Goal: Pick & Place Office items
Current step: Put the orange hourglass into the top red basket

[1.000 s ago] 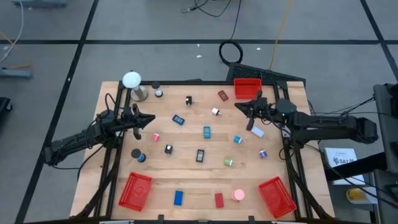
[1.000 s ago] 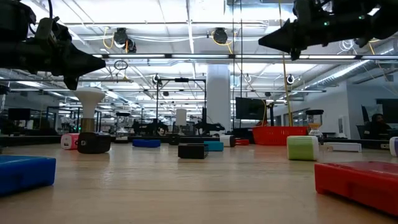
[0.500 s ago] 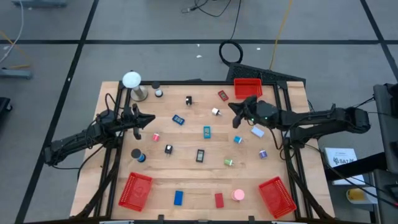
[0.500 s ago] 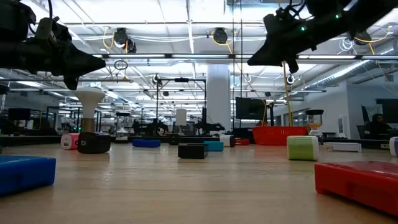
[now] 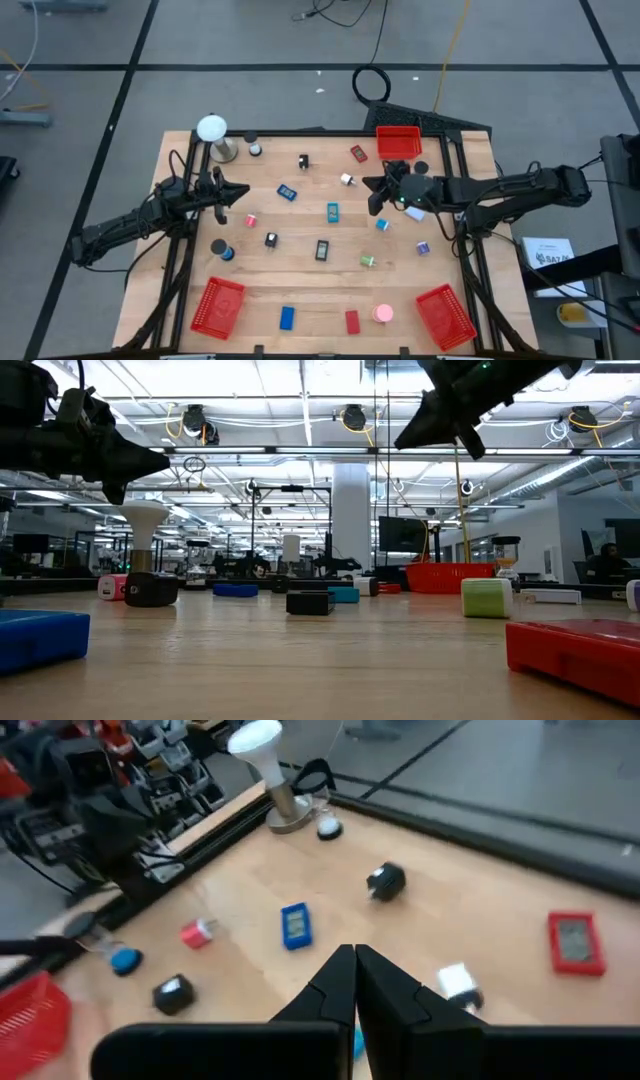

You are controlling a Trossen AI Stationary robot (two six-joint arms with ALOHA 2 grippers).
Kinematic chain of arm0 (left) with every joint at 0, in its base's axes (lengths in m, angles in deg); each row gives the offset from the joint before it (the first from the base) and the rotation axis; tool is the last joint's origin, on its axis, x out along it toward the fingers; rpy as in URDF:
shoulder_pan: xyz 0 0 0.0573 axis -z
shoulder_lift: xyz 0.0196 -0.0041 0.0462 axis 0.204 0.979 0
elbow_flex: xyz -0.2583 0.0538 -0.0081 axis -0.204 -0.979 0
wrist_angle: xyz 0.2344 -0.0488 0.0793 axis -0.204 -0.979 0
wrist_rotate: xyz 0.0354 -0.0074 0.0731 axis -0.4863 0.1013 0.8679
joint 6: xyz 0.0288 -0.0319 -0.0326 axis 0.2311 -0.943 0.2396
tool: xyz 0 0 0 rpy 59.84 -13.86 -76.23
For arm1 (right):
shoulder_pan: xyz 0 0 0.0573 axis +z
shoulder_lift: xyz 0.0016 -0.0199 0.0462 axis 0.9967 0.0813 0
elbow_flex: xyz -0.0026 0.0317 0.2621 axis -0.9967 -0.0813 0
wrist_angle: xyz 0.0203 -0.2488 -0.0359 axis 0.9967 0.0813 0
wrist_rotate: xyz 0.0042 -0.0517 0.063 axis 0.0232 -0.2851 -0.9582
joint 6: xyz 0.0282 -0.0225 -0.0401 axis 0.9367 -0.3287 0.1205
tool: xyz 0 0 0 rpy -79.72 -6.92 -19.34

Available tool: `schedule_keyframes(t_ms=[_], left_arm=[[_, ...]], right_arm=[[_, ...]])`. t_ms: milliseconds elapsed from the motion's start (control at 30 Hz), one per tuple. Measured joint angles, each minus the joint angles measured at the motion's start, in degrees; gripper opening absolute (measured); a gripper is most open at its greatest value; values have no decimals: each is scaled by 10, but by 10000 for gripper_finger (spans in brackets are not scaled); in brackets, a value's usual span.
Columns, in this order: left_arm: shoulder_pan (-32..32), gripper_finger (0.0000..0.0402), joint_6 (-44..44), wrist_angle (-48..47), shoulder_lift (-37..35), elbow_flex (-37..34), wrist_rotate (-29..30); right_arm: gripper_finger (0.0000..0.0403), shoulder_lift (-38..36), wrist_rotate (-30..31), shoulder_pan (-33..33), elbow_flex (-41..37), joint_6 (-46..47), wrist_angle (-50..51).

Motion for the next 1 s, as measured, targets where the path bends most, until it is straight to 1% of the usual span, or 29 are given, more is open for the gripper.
schedule_keyframes(t_ms=[133, 167, 333, 433, 567, 667, 700, 733, 800, 833, 900, 1000], left_arm=[[0, 31, 0, 0, 0, 0, 0], [0, 31, 0, 0, 0, 0, 0], [0, 31, 0, 0, 0, 0, 0], [0, 31, 0, 0, 0, 0, 0], [0, 31, 0, 0, 0, 0, 0], [0, 31, 0, 0, 0, 0, 0], [0, 31, 0, 0, 0, 0, 0], [0, 31, 0, 0, 0, 0, 0], [0, 31, 0, 0, 0, 0, 0], [0, 31, 0, 0, 0, 0, 0], [0, 31, 0, 0, 0, 0, 0], [0, 31, 0, 0, 0, 0, 0]], right_arm=[[2, 0, -4, 6, 0, 47, 46], [2, -3, -14, 6, 0, 52, 50], [2, -5, -30, -17, 0, 88, 1], [2, -5, -30, -27, 0, 87, -18], [2, -3, -26, -44, -17, 63, -116], [2, -3, -36, -57, -34, 57, -194], [2, -3, -48, -65, -38, 59, -209], [2, -3, -76, -76, -39, 63, -214], [1, -4, -158, -107, -38, 88, -191], [1, -4, -193, -120, -35, 100, -160], [1, -8, -208, -133, -19, 101, -67], [1, -8, -213, -153, 37, 90, 106]])
